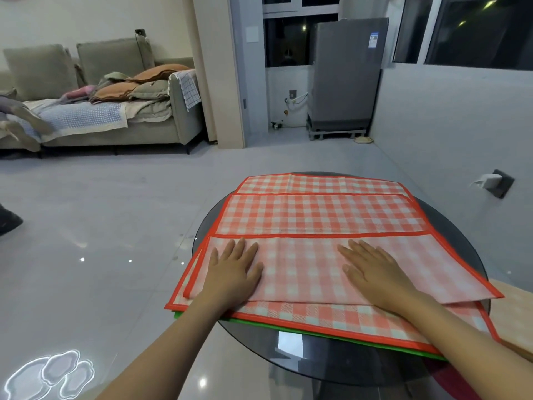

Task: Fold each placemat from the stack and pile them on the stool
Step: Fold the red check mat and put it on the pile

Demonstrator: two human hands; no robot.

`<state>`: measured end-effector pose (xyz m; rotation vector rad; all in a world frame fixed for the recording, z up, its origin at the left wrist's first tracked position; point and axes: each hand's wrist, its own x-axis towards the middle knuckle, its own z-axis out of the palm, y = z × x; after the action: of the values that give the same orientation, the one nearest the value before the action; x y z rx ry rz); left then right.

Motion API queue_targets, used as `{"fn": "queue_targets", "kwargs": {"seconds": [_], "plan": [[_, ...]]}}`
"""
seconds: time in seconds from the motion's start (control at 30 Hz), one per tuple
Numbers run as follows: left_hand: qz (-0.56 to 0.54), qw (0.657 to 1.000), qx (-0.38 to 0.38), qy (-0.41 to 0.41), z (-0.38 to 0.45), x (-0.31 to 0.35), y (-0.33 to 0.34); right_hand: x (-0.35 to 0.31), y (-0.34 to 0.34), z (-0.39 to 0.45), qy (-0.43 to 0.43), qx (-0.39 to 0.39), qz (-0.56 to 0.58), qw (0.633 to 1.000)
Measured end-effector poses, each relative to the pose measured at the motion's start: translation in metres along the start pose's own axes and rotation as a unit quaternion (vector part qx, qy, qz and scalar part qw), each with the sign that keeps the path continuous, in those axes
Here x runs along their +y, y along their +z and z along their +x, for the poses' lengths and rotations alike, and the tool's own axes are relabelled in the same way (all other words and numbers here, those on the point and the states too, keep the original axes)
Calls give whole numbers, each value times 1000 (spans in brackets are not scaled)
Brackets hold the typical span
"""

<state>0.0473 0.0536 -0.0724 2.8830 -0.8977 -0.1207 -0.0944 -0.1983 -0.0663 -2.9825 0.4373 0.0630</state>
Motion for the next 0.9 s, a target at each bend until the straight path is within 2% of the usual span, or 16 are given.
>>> {"fn": "queue_targets", "kwargs": {"seconds": [0.3,0.67,0.9], "plan": [[-47,996,43,59,22,36,-18,14,-17,23,-1,18,41,999],[-76,986,42,144,134,71,-13,40,-25,110,27,55,37,997],[-96,986,87,101,209,64,-8,55,-29,175,55,47,9,997]]}}
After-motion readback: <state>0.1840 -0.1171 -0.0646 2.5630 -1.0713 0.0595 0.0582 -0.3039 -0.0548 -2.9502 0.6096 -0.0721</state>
